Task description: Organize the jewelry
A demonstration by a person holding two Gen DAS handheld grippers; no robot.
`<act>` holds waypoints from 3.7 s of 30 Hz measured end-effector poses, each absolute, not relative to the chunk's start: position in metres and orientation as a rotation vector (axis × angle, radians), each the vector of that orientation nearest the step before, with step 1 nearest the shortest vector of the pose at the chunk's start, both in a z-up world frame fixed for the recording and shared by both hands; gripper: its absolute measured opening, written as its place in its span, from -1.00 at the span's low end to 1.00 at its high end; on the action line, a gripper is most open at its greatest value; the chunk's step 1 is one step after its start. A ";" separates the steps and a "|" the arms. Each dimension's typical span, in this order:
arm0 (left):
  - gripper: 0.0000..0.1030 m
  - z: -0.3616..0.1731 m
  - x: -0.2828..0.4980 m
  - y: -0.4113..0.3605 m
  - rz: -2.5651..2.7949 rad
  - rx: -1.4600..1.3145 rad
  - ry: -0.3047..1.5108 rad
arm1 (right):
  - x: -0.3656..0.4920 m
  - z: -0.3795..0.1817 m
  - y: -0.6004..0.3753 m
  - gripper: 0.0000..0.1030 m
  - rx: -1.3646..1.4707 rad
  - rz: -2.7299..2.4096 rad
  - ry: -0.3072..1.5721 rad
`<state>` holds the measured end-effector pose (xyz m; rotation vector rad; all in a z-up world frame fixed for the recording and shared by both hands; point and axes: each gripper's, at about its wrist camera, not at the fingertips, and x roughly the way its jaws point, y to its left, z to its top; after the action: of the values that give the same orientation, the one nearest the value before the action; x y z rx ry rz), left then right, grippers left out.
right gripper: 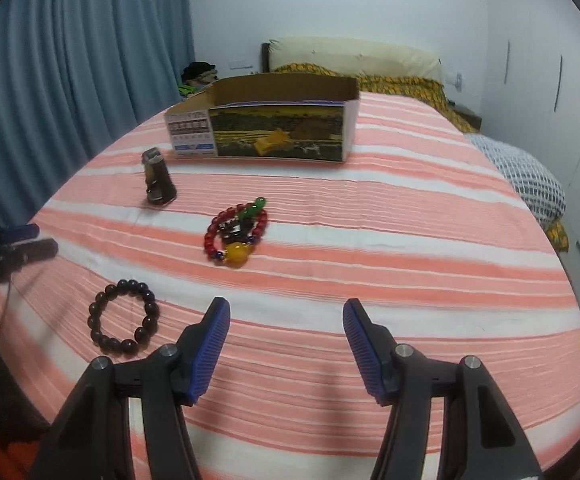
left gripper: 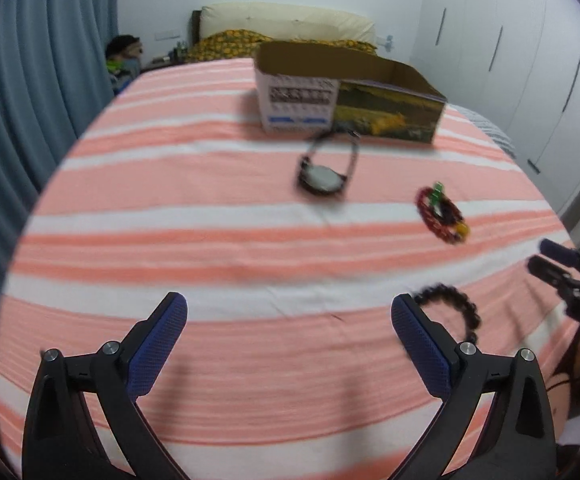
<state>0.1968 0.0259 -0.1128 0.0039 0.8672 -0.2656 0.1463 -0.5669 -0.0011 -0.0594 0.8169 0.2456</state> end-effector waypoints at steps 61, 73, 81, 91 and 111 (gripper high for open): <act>0.98 -0.130 0.182 -0.001 -0.274 0.006 0.847 | 0.235 0.009 -0.634 -0.69 0.248 0.249 0.903; 0.98 -0.133 0.184 -0.002 -0.257 0.003 0.868 | 0.160 -0.014 -0.655 0.07 0.182 0.144 0.871; 0.98 -0.133 0.181 -0.006 -0.260 0.030 0.871 | 0.139 -0.015 -0.602 0.07 0.039 0.246 0.855; 0.98 -0.137 0.181 -0.012 -0.257 0.061 0.889 | 0.135 -0.018 -0.585 0.07 -0.027 0.259 0.843; 0.98 -0.149 0.189 -0.027 -0.256 0.112 0.939 | 0.163 -0.007 -0.601 0.24 -0.138 0.254 0.807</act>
<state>0.1890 -0.0268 -0.1488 0.1121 0.9386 -0.2558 0.1626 -0.6007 -0.0072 -0.1380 0.8073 0.2543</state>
